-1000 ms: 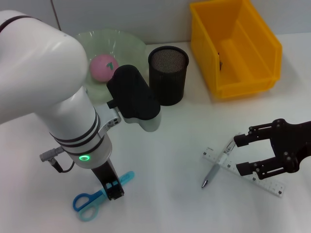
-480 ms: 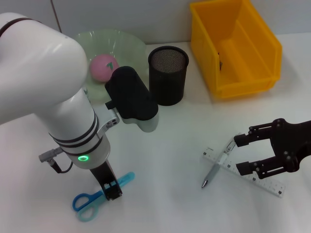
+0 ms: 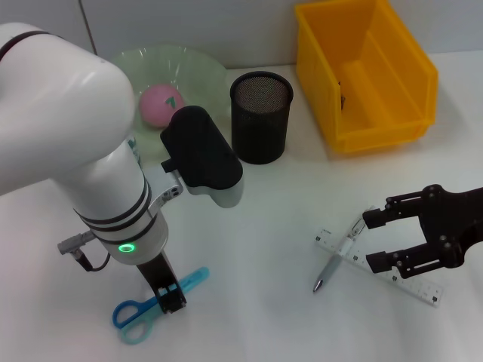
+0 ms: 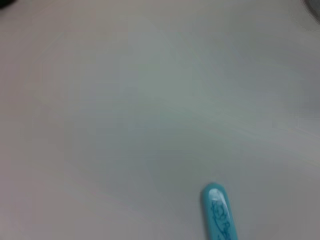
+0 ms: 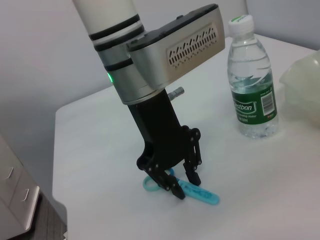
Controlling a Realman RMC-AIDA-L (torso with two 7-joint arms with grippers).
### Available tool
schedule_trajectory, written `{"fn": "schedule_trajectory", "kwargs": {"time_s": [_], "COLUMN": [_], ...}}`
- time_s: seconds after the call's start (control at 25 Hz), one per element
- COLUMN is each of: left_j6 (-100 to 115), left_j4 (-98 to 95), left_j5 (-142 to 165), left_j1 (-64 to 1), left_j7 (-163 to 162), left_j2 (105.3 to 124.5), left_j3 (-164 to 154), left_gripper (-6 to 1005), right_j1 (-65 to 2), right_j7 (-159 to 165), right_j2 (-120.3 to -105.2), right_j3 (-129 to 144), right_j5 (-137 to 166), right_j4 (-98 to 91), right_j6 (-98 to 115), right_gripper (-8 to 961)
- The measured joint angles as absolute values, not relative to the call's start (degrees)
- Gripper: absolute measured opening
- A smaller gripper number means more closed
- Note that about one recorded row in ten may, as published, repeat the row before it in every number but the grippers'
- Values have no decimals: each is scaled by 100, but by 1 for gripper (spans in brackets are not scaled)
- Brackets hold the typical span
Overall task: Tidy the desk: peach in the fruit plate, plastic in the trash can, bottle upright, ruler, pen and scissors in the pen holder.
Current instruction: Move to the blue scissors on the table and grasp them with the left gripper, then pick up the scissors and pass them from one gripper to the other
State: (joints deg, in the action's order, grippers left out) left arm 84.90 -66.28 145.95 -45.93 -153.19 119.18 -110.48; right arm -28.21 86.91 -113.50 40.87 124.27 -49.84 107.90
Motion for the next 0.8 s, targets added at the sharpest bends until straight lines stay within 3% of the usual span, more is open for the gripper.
{"fn": "schedule_trajectory", "kwargs": {"time_s": [0.48, 0.8], "left_j6": [8450, 8467], "left_j4": [-6536, -6648], "left_j5": [14599, 14587], "left_j1": [-4594, -4542], "left_j7": [-15321, -15326], "left_j2": [11918, 11909], "left_j3": [-11047, -10878], "left_gripper": [313, 236], "right_j1": [-2847, -2848], "right_j7": [8692, 8691], "right_j2": [-11366, -11365], "right_j3": [4087, 4087], "right_j5": [12427, 12427], "right_j4": [-4980, -4993], "right_j6": [10820, 10834], "right_gripper": [741, 741]}}
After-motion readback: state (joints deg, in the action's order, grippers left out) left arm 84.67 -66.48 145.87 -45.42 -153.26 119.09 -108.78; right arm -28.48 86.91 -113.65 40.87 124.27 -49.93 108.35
